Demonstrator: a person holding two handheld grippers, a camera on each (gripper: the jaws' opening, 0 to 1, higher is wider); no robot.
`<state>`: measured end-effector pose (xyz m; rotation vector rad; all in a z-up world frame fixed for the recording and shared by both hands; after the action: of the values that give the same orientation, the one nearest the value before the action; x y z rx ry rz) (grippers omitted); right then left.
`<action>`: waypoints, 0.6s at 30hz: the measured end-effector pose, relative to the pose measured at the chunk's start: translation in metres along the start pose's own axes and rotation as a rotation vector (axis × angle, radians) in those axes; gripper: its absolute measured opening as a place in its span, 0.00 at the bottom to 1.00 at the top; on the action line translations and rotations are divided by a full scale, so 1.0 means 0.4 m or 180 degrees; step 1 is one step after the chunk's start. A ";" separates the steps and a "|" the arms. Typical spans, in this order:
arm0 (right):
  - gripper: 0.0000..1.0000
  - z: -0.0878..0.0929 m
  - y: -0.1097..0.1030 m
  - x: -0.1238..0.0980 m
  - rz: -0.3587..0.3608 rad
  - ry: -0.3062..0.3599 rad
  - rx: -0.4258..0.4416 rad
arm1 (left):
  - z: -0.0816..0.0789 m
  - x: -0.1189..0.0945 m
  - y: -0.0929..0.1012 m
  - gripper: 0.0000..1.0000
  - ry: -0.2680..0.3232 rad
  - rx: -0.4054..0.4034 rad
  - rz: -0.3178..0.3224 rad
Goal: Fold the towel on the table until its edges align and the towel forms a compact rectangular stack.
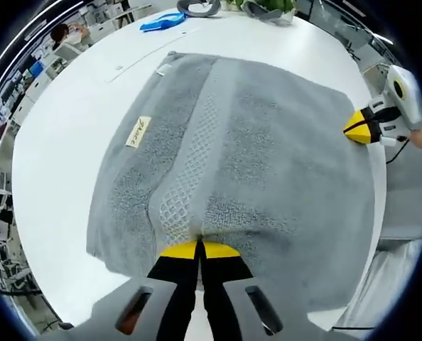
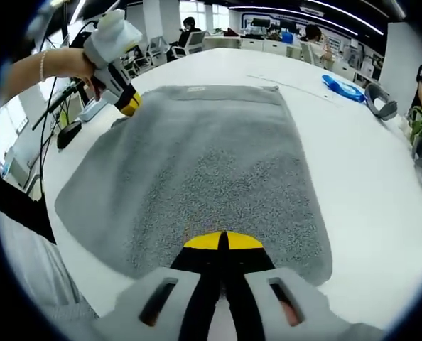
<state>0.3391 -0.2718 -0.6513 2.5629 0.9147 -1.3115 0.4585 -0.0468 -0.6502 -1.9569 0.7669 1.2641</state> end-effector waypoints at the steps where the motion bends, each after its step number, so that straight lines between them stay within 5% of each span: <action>1: 0.00 0.004 -0.006 -0.001 -0.0024 -0.0007 0.0013 | -0.001 0.001 -0.001 0.01 -0.0012 0.0018 -0.0004; 18: 0.00 0.036 -0.083 -0.010 -0.0233 -0.0090 -0.0164 | -0.044 0.023 -0.036 0.01 0.0058 0.0157 -0.0032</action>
<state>0.3085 -0.2520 -0.6520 2.4880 1.0322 -1.3214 0.4823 -0.0531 -0.6500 -1.9328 0.7888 1.2119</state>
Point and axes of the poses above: the point that each gripper's makers call its tool centre point, and the gripper's own axes: x roughly forward along the fingers, y roughly to its right, z roughly out of its underside, the point moved 1 cm from there along -x, roughly backward along the fingers, and after that the axes turned 9 degrees about -z, right-handed, at the moved point
